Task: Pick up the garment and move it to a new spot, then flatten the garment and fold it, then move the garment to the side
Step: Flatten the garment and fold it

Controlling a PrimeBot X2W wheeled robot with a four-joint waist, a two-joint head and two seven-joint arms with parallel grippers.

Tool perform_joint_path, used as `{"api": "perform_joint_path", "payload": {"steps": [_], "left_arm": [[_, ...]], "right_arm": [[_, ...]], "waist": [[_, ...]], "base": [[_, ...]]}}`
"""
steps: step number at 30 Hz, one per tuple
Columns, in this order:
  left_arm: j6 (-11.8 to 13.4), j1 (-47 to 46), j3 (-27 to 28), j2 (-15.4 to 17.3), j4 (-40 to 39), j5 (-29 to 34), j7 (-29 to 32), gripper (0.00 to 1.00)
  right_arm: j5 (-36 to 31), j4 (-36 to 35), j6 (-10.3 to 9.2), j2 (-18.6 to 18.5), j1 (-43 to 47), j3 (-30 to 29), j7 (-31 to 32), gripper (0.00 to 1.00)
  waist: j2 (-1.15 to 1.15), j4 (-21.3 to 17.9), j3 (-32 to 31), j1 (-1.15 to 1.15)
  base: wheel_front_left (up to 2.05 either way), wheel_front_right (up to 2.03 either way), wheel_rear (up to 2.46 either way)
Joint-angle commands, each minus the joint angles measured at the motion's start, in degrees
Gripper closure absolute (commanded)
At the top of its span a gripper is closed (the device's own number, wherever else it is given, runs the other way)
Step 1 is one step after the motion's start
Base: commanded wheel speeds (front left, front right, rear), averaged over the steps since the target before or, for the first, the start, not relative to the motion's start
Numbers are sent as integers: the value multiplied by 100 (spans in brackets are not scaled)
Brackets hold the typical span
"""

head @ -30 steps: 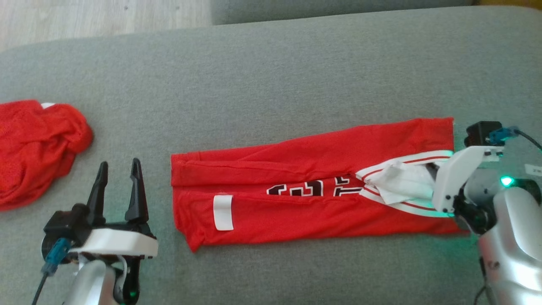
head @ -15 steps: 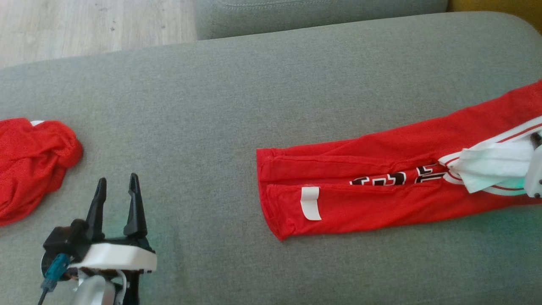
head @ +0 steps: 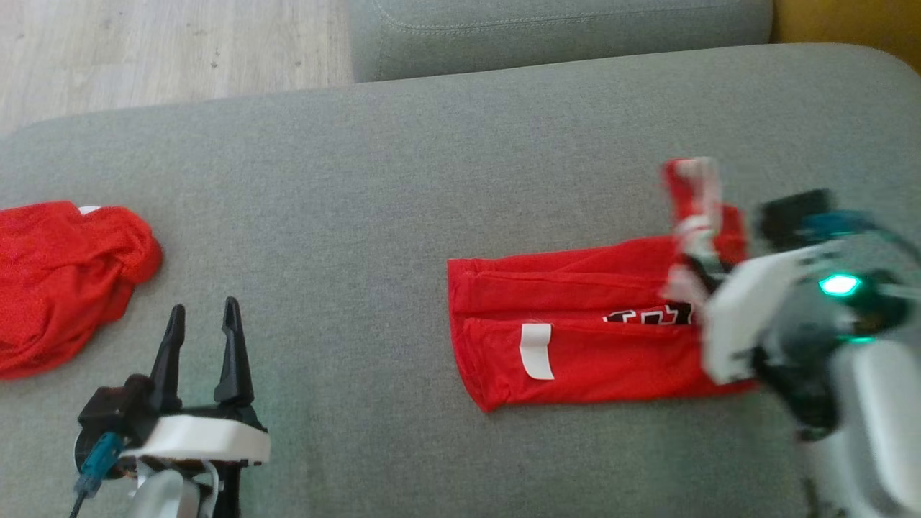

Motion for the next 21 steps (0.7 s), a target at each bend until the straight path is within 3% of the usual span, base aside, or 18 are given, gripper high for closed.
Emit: {"api": "perform_joint_path", "payload": {"steps": [1,5,11,20,21], "left_arm": [[0,-65,155,97,-153,45,-56,0],[5,-75,145,94,-158,38,-56,0],[-24,-200,-9,26,-122,48,-42,0],[-72,-373,-216,-58,4,55,-39,0],[-74,-376,-216,-58,13,51,-40,0]], "right_arm": [[95,-332,-4,118,-325,475,-67,100],[237,-180,-4,393,-574,1086,-191,100],[522,705,-4,694,-1050,1942,-418,100],[870,1747,-4,750,-1271,2378,-674,100],[911,1792,-4,750,-1284,2388,-726,78]], "waist": [[0,6,-11,0],[0,24,-6,0],[0,232,64,0],[0,487,169,0],[0,486,177,0]], "base": [[0,0,0],[0,0,0],[0,0,0],[0,0,0],[0,0,0]]}}
